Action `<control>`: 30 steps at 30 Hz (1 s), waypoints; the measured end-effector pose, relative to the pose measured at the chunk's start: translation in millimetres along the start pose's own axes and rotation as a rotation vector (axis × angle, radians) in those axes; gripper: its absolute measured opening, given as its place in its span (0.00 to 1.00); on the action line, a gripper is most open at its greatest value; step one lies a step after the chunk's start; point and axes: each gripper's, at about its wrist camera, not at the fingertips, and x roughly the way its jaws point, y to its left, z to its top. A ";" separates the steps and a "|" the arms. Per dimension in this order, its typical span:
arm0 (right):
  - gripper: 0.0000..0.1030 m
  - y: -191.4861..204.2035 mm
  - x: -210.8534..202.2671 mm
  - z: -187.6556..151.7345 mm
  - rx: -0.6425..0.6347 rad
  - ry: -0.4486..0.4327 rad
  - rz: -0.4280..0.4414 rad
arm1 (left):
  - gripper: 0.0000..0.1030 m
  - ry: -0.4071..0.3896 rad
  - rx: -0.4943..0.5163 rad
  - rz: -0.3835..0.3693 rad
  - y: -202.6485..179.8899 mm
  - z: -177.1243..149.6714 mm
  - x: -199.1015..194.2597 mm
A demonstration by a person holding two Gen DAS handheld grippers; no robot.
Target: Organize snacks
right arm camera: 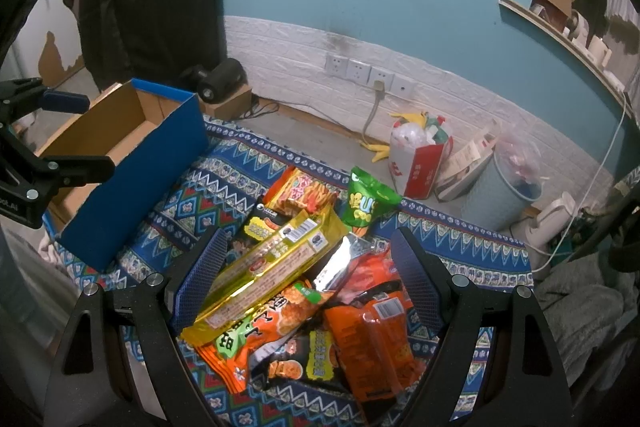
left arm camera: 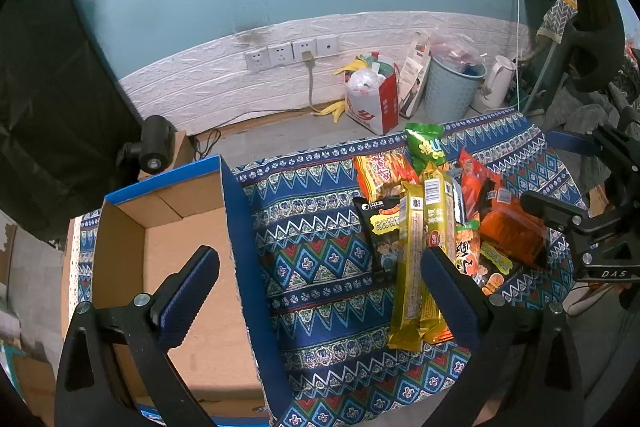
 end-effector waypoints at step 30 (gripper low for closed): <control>0.80 -5.5 0.5 -4.1 0.001 0.016 -0.002 | 0.99 0.017 0.024 -0.007 -6.8 2.0 4.5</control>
